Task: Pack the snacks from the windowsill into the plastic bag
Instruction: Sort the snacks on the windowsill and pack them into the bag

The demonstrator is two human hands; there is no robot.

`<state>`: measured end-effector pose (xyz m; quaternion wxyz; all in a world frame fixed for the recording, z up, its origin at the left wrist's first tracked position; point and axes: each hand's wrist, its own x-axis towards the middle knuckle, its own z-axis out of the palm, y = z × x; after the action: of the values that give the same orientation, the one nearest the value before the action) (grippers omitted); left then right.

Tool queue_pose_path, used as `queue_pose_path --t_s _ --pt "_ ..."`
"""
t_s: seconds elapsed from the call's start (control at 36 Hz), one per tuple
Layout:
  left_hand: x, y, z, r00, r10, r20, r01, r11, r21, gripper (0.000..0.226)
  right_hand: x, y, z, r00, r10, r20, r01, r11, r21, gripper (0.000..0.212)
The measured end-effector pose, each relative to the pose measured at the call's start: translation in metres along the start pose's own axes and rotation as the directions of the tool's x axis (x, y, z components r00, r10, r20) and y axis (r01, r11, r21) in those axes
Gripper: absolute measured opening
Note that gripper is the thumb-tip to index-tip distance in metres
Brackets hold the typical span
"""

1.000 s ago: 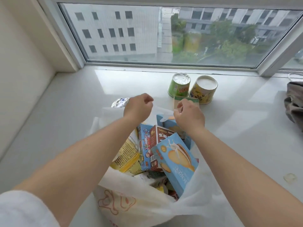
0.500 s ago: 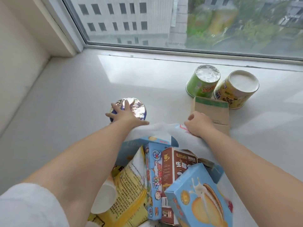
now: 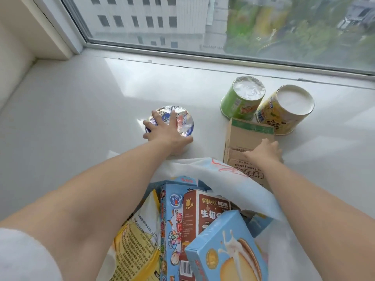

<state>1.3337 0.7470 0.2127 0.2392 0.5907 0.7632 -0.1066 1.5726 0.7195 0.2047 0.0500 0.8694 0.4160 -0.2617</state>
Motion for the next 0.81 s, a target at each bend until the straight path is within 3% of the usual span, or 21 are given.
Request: queue_pose_path --t_s 0.11,0.19,0.25,0.33,0.42,0.44,0.56,0.67,0.75,0.81 --pt "0.007 0.001 -0.018 0.999 0.046 0.014 -0.045 0.997 -0.07 0.077 0.013 0.024 0.003 0.981 0.188 0.054 -0.193 0.972 0.135 0.103" --pt "0.012 0.002 -0.027 0.99 0.095 0.107 -0.058 0.951 -0.304 0.059 0.016 0.035 0.016 0.961 0.198 0.19 -0.244 0.936 0.255 0.116" --pt "0.008 0.007 -0.017 0.972 0.151 0.182 -0.078 0.931 -0.357 0.049 0.016 0.035 0.026 0.966 0.17 0.197 -0.224 0.928 0.297 0.118" --pt "-0.002 0.019 0.006 0.988 0.123 0.096 -0.06 0.866 -0.496 0.05 0.028 0.043 0.046 0.951 0.172 0.256 -0.273 0.855 0.441 0.12" --pt "0.005 0.029 0.006 0.991 0.133 0.035 -0.092 0.831 -0.549 0.042 0.034 0.053 0.054 0.905 0.133 0.405 -0.37 0.714 0.594 0.115" --pt "0.008 0.031 0.004 0.989 0.145 0.008 -0.116 0.826 -0.551 0.039 0.028 0.051 0.05 0.884 0.105 0.456 -0.408 0.648 0.643 0.105" --pt "0.003 0.043 0.007 0.966 0.219 -0.136 -0.256 0.861 -0.439 0.054 0.005 0.043 0.034 0.859 0.025 0.511 -0.427 0.584 0.69 0.041" --pt "-0.012 0.058 0.015 0.981 0.125 -0.15 -0.152 0.971 -0.184 0.047 0.0 0.039 0.033 0.853 0.006 0.522 -0.429 0.578 0.695 0.033" --pt "-0.026 0.068 0.023 0.985 0.11 -0.134 -0.103 0.993 0.058 0.102 -0.002 0.038 0.034 0.894 0.009 0.448 -0.356 0.623 0.697 0.031" --pt "-0.029 0.068 0.027 0.988 0.077 -0.134 -0.067 0.994 0.081 0.113 -0.003 0.037 0.033 0.921 0.007 0.389 -0.29 0.678 0.675 0.039"
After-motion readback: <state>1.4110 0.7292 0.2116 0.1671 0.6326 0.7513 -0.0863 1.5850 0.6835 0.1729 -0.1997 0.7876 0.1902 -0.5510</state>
